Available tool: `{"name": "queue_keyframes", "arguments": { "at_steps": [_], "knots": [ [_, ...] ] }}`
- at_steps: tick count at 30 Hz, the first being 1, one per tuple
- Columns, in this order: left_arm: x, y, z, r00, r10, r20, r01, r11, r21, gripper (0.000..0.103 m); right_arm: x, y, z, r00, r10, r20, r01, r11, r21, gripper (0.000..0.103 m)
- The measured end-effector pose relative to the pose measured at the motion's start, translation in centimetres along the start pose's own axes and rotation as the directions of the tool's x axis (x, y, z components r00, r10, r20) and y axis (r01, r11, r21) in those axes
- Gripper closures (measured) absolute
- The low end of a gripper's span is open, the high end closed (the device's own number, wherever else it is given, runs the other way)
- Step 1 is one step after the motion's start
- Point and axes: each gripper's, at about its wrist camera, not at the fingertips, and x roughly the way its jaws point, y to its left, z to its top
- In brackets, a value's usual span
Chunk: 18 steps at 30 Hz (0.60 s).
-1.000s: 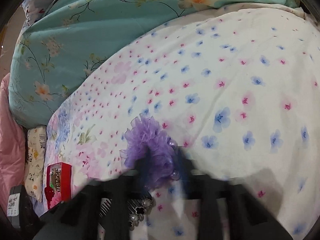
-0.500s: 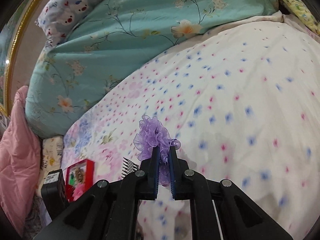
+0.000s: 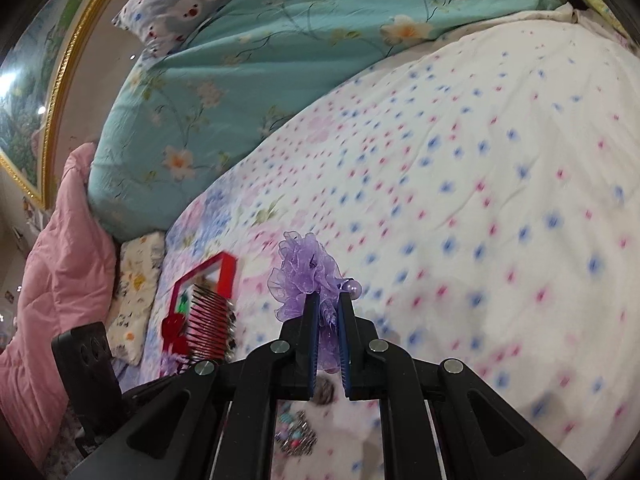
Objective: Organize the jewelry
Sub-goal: 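Carry the black comb and purple tulle flower clip over the box with both tools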
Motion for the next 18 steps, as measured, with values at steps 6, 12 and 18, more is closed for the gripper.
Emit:
{"name": "queue_keyframes", "arguments": {
  "at_steps": [6,12,18],
  "knots": [
    [-2.6,0.8,-1.8,0.999,0.017,0.04,-0.016,0.999,-0.041,0.094,-0.2,1.6,-2.5,0.999,0.036,-0.027,-0.037,0.999,-0.014,0.095],
    [-4.3,2.6,-3.8,0.997,0.039,0.061,-0.032,0.994,-0.105,0.094,0.1,3.4,-4.7,0.995,0.072,-0.062,-0.075,0.997,-0.034,0.095],
    [-6.1,5.1,-5.8,0.994,0.073,0.08,-0.058,0.983,-0.173,0.094,1.2,5.4,-6.3,0.99,0.097,-0.104,-0.104,0.993,-0.063,0.095]
  ]
}}
